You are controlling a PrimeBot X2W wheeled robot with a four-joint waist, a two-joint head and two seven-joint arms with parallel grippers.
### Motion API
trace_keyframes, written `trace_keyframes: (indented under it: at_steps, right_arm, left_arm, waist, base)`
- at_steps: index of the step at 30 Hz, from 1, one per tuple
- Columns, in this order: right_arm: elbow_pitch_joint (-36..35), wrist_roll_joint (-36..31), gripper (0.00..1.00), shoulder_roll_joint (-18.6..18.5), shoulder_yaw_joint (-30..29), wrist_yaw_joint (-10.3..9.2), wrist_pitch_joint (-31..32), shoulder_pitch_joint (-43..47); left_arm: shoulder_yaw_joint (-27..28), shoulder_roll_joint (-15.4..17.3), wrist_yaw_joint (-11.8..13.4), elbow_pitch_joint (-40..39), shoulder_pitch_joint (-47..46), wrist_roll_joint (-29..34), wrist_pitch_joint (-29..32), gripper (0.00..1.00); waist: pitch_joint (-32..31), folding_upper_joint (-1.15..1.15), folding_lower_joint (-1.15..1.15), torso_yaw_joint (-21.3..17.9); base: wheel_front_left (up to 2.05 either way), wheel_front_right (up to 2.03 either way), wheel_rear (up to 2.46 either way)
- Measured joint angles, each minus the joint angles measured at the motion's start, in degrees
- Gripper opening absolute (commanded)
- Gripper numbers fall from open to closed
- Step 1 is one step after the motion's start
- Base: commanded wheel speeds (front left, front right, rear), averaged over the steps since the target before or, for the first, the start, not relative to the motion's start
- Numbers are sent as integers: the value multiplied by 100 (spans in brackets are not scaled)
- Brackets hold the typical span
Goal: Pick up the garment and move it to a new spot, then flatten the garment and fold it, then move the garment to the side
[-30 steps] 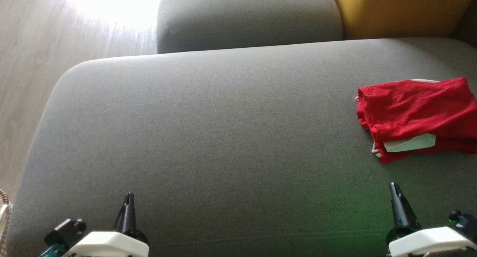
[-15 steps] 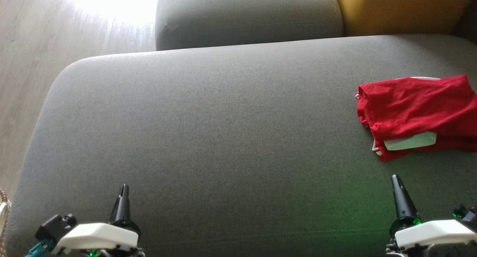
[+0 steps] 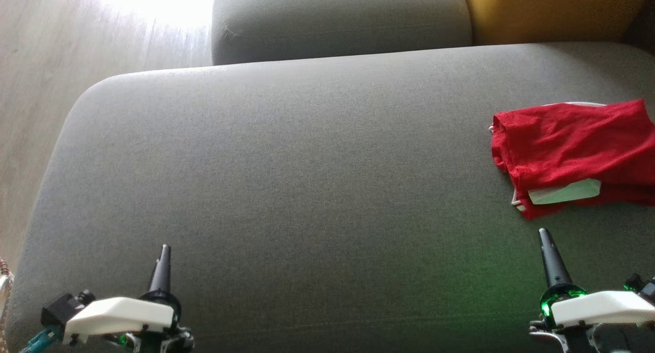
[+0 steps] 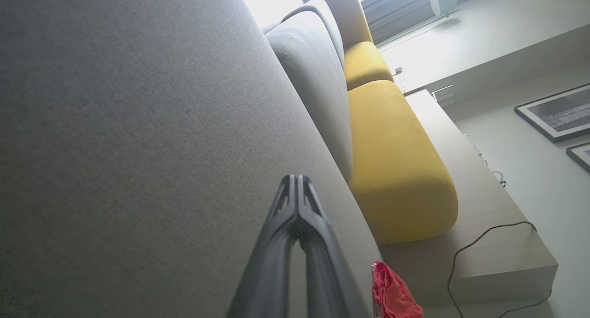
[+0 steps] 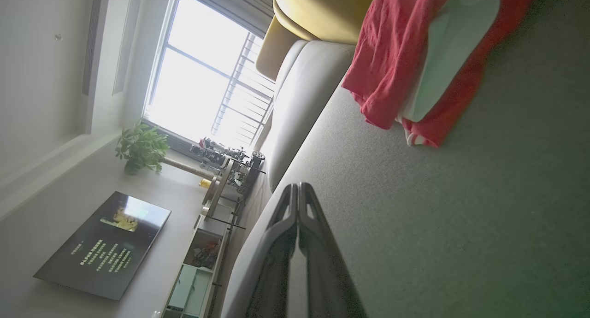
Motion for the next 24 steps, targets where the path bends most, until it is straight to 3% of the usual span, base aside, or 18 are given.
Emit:
trace_keyframes:
  at_steps: [24]
  right_arm:
    - [123, 1640, 0, -1, -29, -1, 382, -277]
  left_arm:
    - [347, -3, -252, 168, -305, -1548, 391, 0]
  waist:
    - [114, 0, 0, -14]
  base:
    - [0, 0, 0]
